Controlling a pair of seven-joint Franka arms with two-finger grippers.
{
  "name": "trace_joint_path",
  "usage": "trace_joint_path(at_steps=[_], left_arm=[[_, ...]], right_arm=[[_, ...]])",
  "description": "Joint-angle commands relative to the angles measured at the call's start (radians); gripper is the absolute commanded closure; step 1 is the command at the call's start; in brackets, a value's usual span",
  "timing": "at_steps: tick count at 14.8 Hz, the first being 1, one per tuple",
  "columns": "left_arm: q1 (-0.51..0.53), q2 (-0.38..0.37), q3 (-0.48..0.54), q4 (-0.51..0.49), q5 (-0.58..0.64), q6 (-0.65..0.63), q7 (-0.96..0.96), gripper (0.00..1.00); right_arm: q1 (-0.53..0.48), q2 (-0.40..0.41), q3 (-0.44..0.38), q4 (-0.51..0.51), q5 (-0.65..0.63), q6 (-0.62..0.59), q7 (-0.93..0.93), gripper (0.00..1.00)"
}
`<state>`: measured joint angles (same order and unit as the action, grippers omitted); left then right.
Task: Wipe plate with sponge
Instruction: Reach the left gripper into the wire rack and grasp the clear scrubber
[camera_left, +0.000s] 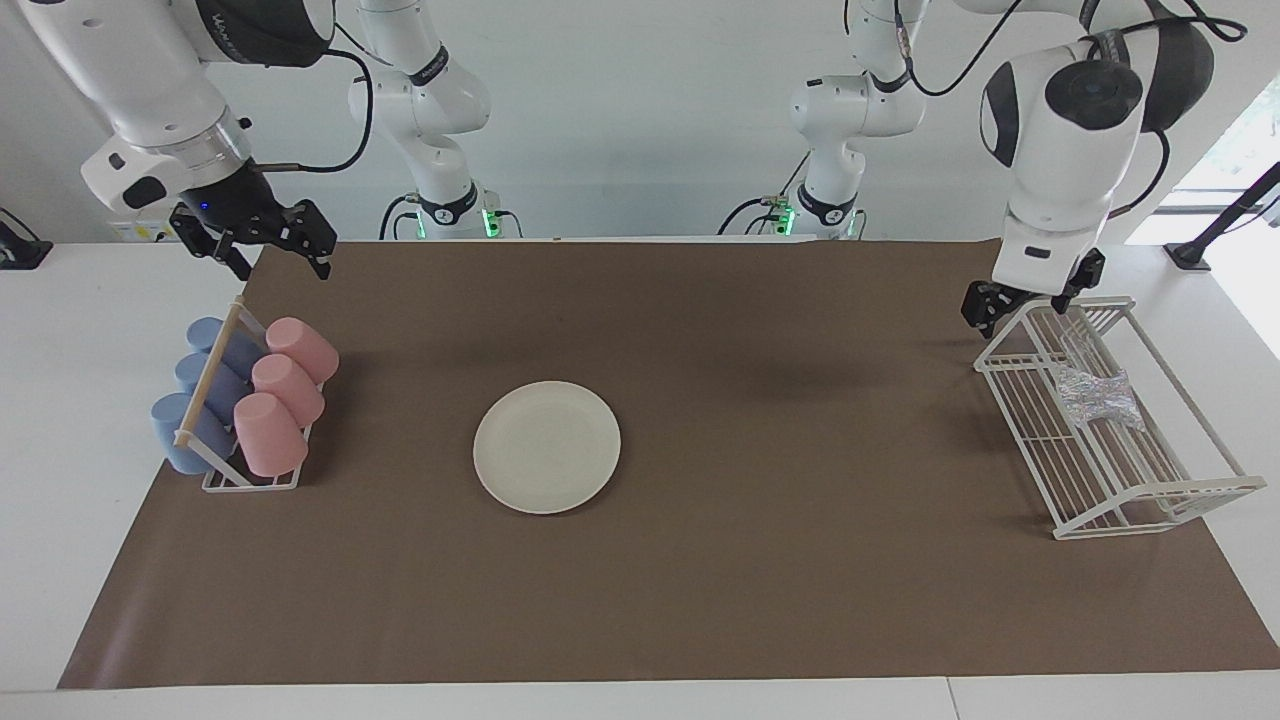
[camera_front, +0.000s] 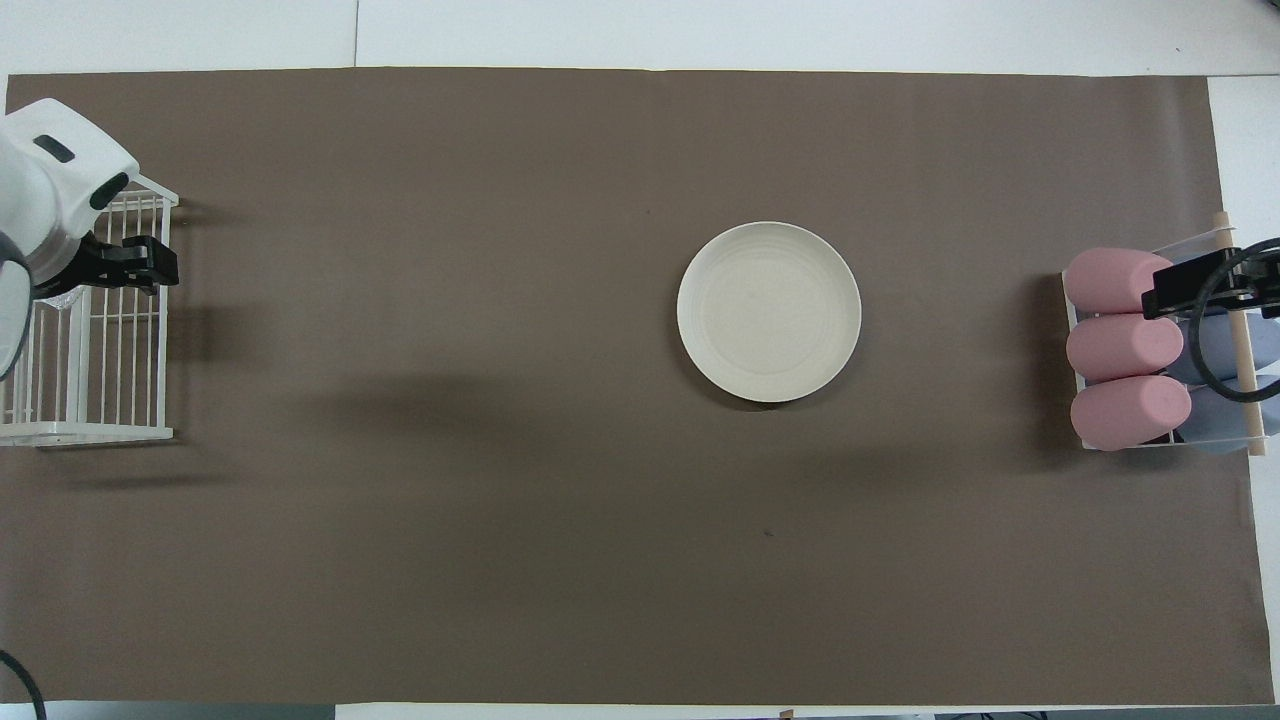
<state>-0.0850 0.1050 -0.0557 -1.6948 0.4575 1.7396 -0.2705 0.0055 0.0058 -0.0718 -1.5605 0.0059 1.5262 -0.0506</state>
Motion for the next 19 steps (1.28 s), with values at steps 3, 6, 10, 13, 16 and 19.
trace_joint_path(at_steps=[3, 6, 10, 13, 16, 19], left_arm=[[0.008, 0.114, 0.002, -0.006, 0.297, 0.095, -0.013, 0.0], [0.007, 0.195, 0.004, -0.011, 0.446, 0.109, -0.097, 0.0], [0.002, 0.274, 0.004, -0.014, 0.618, 0.078, -0.17, 0.0], [0.002, 0.274, 0.002, -0.011, 0.618, 0.052, -0.168, 0.0], [-0.004, 0.274, 0.002, -0.008, 0.615, 0.041, -0.17, 0.15], [-0.007, 0.274, 0.001, -0.008, 0.61, 0.032, -0.176, 0.73]], right_arm=[[0.002, -0.01, 0.001, 0.0, -0.004, -0.02, 0.025, 0.0], [0.004, -0.01, 0.001, 0.0, -0.004, -0.02, 0.049, 0.0], [0.004, -0.01, 0.001, 0.0, -0.004, -0.029, 0.084, 0.0], [0.004, -0.01, 0.003, 0.0, -0.004, -0.031, 0.09, 0.0], [0.005, -0.01, 0.003, 0.0, -0.001, -0.031, 0.11, 0.0], [0.004, -0.01, 0.003, 0.0, 0.0, -0.031, 0.11, 0.0]])
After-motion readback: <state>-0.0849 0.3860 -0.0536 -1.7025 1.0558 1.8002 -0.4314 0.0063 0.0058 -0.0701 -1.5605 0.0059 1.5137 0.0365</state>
